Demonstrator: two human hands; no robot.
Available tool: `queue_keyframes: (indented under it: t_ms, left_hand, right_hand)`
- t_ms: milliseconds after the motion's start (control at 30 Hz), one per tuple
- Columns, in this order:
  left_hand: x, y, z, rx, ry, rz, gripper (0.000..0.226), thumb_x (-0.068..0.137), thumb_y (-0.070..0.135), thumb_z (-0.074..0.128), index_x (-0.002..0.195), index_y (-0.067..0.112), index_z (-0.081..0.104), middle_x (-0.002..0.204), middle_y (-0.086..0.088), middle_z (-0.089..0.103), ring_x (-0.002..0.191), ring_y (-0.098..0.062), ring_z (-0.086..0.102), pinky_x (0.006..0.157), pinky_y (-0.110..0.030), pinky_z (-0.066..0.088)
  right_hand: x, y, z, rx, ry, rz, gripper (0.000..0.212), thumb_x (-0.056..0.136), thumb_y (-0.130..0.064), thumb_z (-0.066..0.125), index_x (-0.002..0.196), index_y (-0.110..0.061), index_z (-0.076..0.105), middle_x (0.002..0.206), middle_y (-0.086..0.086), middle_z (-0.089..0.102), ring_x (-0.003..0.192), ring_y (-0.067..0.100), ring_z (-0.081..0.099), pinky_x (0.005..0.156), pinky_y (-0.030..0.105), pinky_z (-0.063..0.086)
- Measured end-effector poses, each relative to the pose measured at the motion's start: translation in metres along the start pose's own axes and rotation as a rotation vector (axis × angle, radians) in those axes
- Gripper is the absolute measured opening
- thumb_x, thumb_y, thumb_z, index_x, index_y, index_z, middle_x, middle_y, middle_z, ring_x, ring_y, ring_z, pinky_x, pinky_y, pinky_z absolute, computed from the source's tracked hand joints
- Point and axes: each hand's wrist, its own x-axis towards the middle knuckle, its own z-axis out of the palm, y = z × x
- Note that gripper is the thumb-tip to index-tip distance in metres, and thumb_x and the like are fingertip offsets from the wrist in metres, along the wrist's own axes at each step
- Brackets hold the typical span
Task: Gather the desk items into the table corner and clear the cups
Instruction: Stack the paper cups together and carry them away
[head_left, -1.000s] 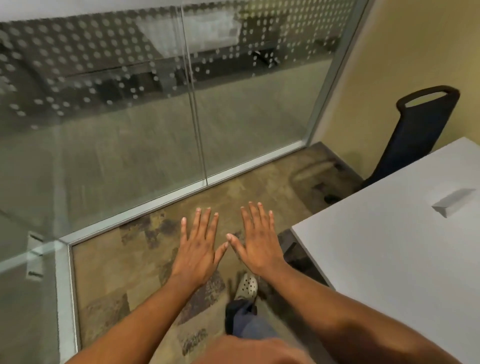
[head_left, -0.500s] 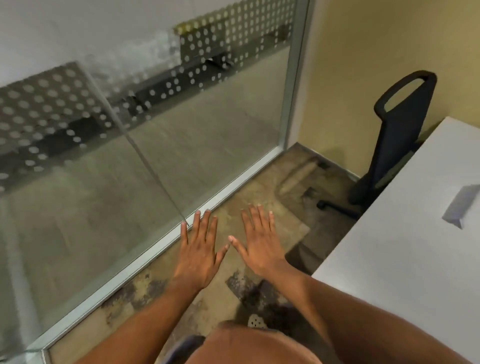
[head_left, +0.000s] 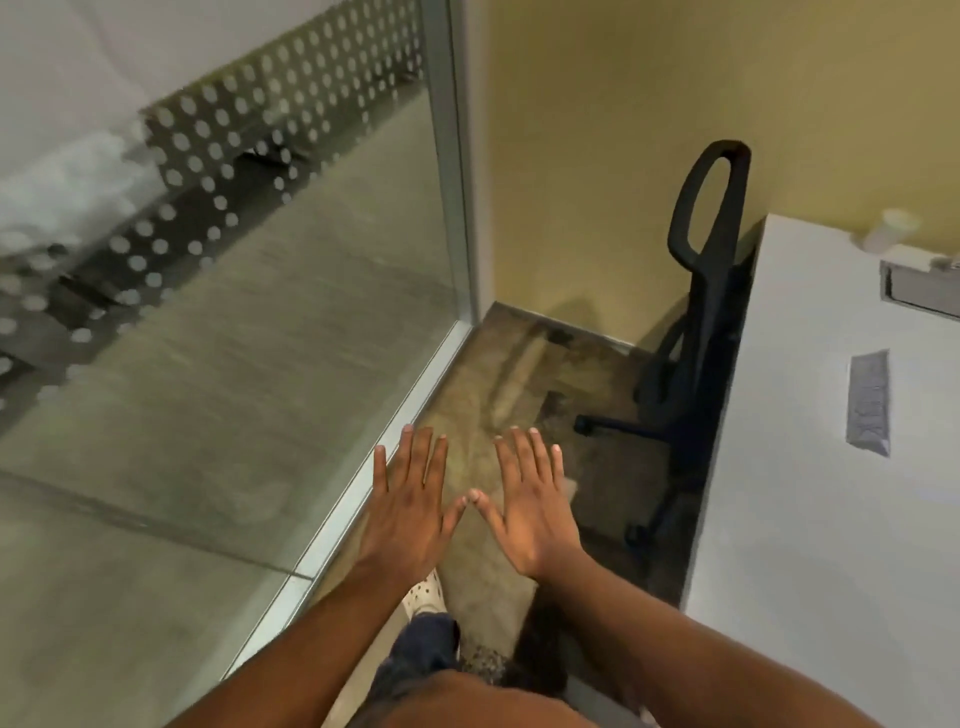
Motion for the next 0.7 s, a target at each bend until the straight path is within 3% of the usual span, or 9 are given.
queue_keyframes:
  t_ms: [133,300,467,600,700]
  left_hand:
    - [0.077,-0.04,0.0,-0.093,0.007,0.069,0.078,0.105,0.062,0.025,0.166,0.013,0.015,0.174,-0.015,0.021,0.163,-0.033,0.007,0.127,-0.06,0.007]
    - [0.18,-0.078,-0.002,-0.153,0.053,0.203,0.079,0.105,0.059,0.031,0.167,0.011,0.019,0.175,-0.015,0.015,0.163,-0.033,0.004,0.128,-0.06,0.007]
    - [0.264,-0.077,0.002,-0.199,0.076,0.29,0.079,0.102,0.054,0.039,0.166,0.012,0.02,0.173,-0.016,0.021,0.162,-0.035,0.012,0.127,-0.064,0.017]
    - [0.334,-0.061,0.012,-0.194,0.062,0.365,0.081,0.101,0.051,0.042,0.167,0.012,0.016,0.175,-0.016,0.016,0.163,-0.034,0.009,0.127,-0.065,0.017]
    - [0.402,-0.044,0.012,-0.172,0.075,0.427,0.081,0.102,0.052,0.039,0.167,0.01,0.018,0.175,-0.016,0.013,0.163,-0.035,0.006,0.127,-0.065,0.015]
  right_hand:
    - [0.065,-0.011,-0.014,-0.043,0.0,0.088,0.088,0.099,-0.078,0.001,0.167,-0.021,0.004,0.175,0.006,-0.007,0.159,0.024,-0.021,0.13,0.053,-0.006]
    - [0.152,-0.02,-0.048,-0.051,0.074,0.2,0.086,0.101,-0.075,0.002,0.167,-0.02,0.002,0.175,0.005,-0.009,0.159,0.023,-0.022,0.13,0.052,-0.008]
    - [0.207,0.001,-0.082,-0.071,0.139,0.287,0.083,0.103,-0.073,0.005,0.167,-0.02,0.005,0.175,0.006,-0.005,0.16,0.025,-0.018,0.129,0.052,-0.007]
    - [0.261,0.033,-0.107,-0.081,0.222,0.344,0.088,0.099,-0.074,-0.003,0.167,-0.019,0.008,0.175,0.008,-0.002,0.161,0.026,-0.014,0.129,0.05,-0.008]
    - [0.317,0.064,-0.129,-0.054,0.284,0.346,0.084,0.102,-0.071,0.004,0.166,-0.018,0.011,0.175,0.01,0.001,0.161,0.026,-0.011,0.129,0.048,-0.009]
